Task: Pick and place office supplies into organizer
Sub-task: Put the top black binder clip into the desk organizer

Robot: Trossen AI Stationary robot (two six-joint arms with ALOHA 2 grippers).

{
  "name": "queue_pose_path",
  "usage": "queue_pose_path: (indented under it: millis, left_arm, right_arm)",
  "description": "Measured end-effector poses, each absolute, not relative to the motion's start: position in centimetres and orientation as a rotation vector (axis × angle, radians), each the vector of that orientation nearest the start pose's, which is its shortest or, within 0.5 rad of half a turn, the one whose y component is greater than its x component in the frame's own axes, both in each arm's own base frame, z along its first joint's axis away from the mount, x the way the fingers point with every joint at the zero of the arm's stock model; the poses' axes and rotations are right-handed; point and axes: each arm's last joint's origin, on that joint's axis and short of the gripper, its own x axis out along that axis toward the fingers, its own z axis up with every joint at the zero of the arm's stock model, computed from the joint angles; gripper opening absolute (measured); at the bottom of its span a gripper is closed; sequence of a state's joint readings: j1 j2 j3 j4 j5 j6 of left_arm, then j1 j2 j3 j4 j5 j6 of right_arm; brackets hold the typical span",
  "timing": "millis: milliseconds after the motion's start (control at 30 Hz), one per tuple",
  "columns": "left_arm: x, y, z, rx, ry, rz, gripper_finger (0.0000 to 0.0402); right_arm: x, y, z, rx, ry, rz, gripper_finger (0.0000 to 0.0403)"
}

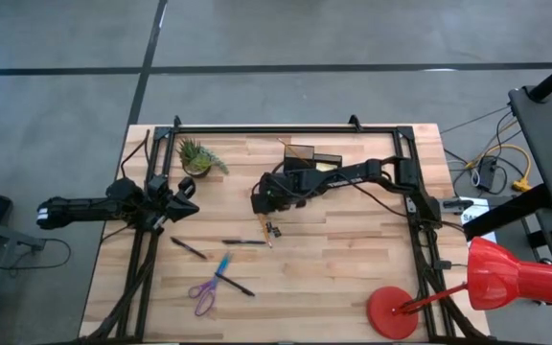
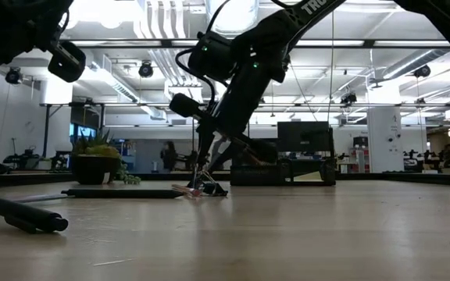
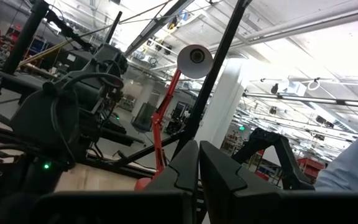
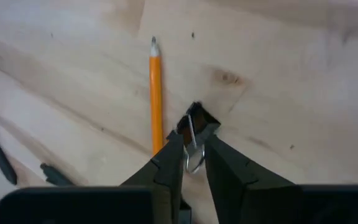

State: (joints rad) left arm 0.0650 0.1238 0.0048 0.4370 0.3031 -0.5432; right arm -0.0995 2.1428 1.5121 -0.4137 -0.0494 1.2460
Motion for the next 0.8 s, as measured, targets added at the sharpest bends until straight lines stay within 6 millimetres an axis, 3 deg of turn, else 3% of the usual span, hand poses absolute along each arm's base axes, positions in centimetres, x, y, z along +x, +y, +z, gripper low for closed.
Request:
queue_pose_path:
  millis: [300,567,800]
  left_arm:
    - [9.94,-0.22,19.64,-0.478,-0.241,-0.314,0.0]
    - [9.94,-0.22,19.63,-0.478,-0.24,-0.314,0.0]
    - [9.94,-0.22,19.64,-0.478,-0.241,-0.314,0.0]
  right_arm:
    - [44.25,-4.39,14.52,1.207,0.877,-0.696,0.0053]
    - [44.26,-4.37,14.52,1.193,0.88,-0.686,0.0013]
    - [44.31,-4.35,14.66,1.17,0.874,-0.678,0.0009]
